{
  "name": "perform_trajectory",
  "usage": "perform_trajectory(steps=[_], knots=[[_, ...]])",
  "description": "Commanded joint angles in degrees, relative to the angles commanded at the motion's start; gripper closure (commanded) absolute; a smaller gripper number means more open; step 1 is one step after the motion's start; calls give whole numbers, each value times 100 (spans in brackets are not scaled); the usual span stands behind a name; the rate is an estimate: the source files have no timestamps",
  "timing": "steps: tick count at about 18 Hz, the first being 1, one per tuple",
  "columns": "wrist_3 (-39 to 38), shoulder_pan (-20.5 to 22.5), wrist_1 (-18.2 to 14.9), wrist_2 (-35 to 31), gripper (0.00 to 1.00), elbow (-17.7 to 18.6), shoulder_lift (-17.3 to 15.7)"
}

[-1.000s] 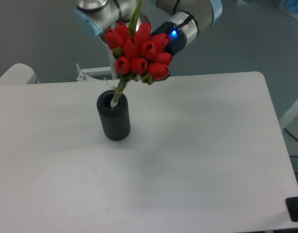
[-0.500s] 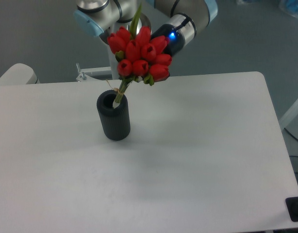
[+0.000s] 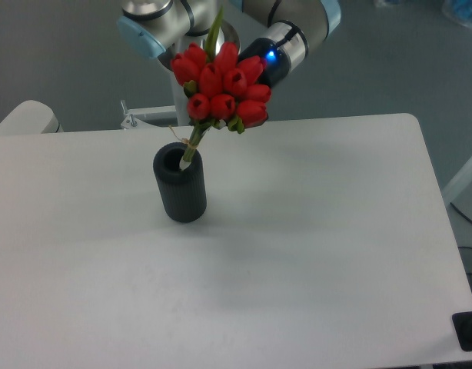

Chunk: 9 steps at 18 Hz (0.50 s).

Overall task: Insert the flowers into the vase
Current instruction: 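Lower the tulip stems down into the black vase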

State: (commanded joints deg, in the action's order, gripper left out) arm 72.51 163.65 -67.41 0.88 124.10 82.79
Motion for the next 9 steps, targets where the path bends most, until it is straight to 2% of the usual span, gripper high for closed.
perform_trajectory(steps=[9], knots=[[26, 0, 17, -18, 85, 246, -193]])
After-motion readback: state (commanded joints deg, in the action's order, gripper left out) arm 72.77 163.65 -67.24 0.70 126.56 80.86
